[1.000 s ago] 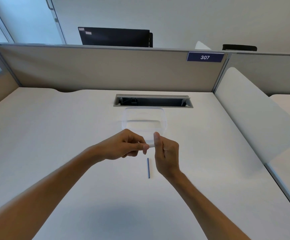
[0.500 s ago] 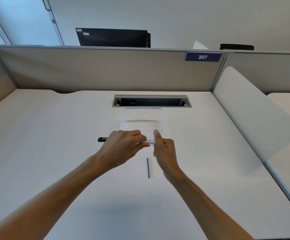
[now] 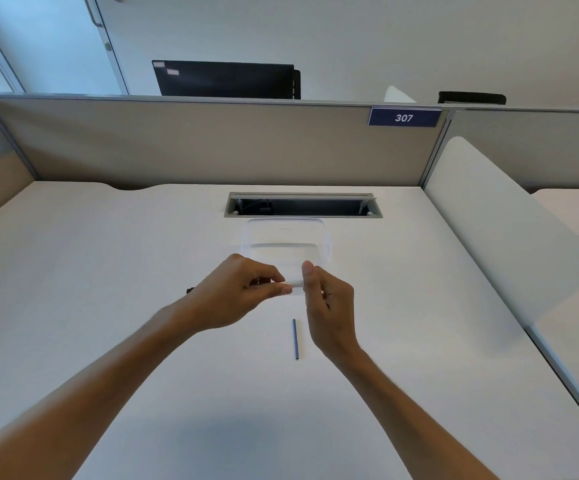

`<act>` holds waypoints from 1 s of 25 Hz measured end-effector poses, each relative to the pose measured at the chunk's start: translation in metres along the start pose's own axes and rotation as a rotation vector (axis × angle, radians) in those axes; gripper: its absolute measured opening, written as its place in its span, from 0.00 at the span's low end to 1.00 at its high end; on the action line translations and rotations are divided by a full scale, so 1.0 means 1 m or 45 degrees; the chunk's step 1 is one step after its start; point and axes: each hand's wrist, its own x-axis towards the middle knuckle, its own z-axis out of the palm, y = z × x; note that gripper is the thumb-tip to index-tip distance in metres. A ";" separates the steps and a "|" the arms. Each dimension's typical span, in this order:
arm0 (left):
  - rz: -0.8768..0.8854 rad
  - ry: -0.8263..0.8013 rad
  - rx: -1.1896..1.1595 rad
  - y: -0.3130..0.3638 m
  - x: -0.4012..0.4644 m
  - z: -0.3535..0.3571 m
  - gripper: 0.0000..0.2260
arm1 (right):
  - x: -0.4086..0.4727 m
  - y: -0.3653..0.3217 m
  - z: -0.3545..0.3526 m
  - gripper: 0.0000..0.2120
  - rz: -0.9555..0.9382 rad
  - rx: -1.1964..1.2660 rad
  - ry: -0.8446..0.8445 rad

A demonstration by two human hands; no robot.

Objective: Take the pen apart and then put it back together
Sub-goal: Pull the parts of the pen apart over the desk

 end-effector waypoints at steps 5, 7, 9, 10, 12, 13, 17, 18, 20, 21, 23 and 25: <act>0.134 0.180 0.409 -0.007 -0.002 0.003 0.16 | 0.000 0.005 -0.003 0.24 0.261 0.119 -0.209; 0.195 0.204 0.498 -0.009 -0.002 0.005 0.17 | 0.001 0.004 -0.006 0.22 0.327 0.169 -0.251; 0.220 0.215 0.570 -0.011 -0.001 0.006 0.17 | 0.002 0.004 -0.009 0.21 0.366 0.187 -0.269; 0.225 0.221 0.599 -0.012 -0.001 0.006 0.17 | 0.002 0.004 -0.010 0.20 0.365 0.174 -0.284; 0.232 0.230 0.650 -0.013 0.000 0.005 0.17 | 0.001 0.002 -0.011 0.20 0.305 0.116 -0.311; 0.230 0.229 0.655 -0.012 -0.001 0.005 0.17 | 0.000 0.000 -0.012 0.19 0.258 0.089 -0.313; 0.073 0.179 0.433 -0.006 0.002 0.001 0.15 | -0.001 0.001 -0.016 0.16 0.035 0.000 -0.266; 0.041 0.163 0.397 -0.005 0.002 -0.001 0.14 | -0.001 0.002 -0.017 0.14 -0.005 -0.020 -0.275; 0.040 0.154 0.457 -0.006 0.003 -0.003 0.15 | -0.001 0.002 -0.018 0.08 -0.025 -0.044 -0.317; 0.056 0.154 0.511 -0.007 0.002 -0.004 0.15 | -0.001 0.003 -0.018 0.06 -0.009 -0.045 -0.332; 0.110 0.148 0.579 -0.011 0.000 -0.003 0.18 | -0.001 0.003 -0.018 0.07 0.043 -0.037 -0.312; 0.166 0.145 0.611 -0.012 -0.001 0.000 0.18 | -0.001 0.004 -0.018 0.09 0.078 -0.024 -0.264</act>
